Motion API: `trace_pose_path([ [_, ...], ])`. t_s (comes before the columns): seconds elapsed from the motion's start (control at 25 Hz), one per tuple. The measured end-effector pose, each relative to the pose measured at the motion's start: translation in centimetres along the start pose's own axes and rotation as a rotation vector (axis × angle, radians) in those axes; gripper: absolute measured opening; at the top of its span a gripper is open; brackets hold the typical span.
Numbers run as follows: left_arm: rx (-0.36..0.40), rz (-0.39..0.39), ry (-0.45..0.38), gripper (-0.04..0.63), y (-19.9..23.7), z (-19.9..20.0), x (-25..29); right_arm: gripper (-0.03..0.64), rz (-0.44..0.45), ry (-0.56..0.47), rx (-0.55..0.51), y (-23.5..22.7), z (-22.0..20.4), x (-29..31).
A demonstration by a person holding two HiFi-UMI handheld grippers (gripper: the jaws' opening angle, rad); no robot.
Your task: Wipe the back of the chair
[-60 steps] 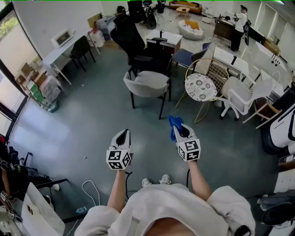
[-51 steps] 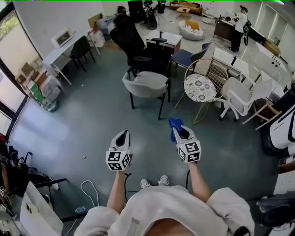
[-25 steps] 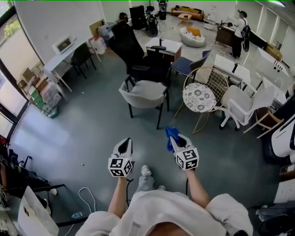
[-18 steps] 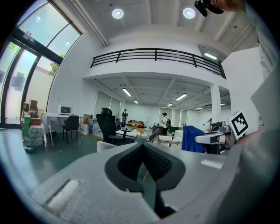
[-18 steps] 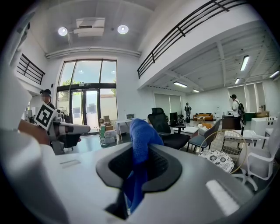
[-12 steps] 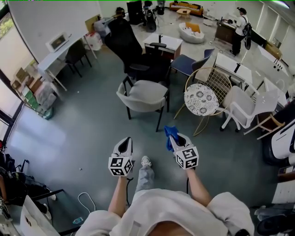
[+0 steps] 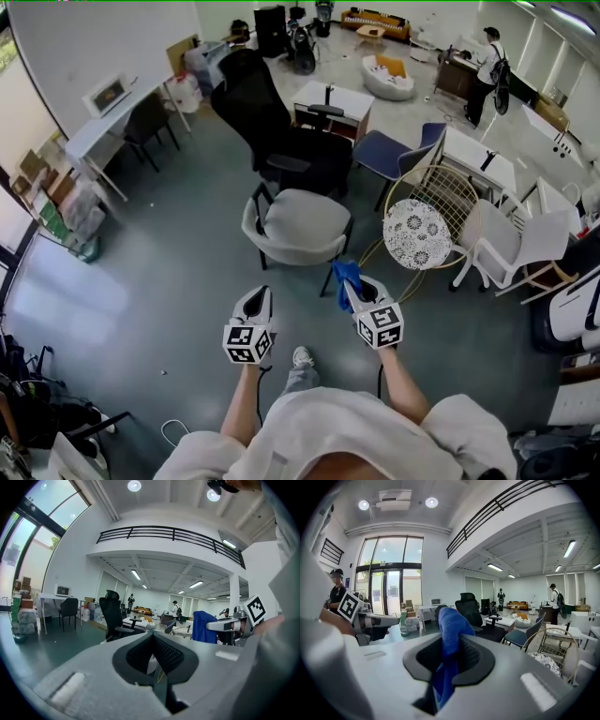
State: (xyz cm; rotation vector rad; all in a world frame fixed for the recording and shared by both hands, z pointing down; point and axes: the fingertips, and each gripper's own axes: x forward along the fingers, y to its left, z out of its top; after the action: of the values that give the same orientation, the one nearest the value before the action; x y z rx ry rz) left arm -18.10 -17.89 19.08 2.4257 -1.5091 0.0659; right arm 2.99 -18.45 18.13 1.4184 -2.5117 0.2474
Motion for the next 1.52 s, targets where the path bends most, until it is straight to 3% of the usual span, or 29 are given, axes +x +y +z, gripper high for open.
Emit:
trace_pose_path([
  [0.24, -0.011, -0.001, 0.010, 0.005, 5.3, 1.6, 4.5, 0.048, -0.005, 0.011, -0.005, -0.8, 2.2, 6.5],
  [0.6, -0.055, -0.018, 0.041, 0.005, 9.7, 0.2, 8.8, 0.048, -0.030, 0.077, 0.005, -1.8, 0.9, 11.6],
  [1.08, -0.091, 0.019, 0.087, 0.005, 11.3, -3.6, 9.6, 0.048, -0.022, 0.142, 0.006, -2.0, -2.0, 13.9],
  [1.52, -0.049, 0.036, 0.112, 0.005, 9.7, -8.1, 12.7, 0.048, -0.047, 0.092, 0.051, -6.6, -6.6, 15.1],
])
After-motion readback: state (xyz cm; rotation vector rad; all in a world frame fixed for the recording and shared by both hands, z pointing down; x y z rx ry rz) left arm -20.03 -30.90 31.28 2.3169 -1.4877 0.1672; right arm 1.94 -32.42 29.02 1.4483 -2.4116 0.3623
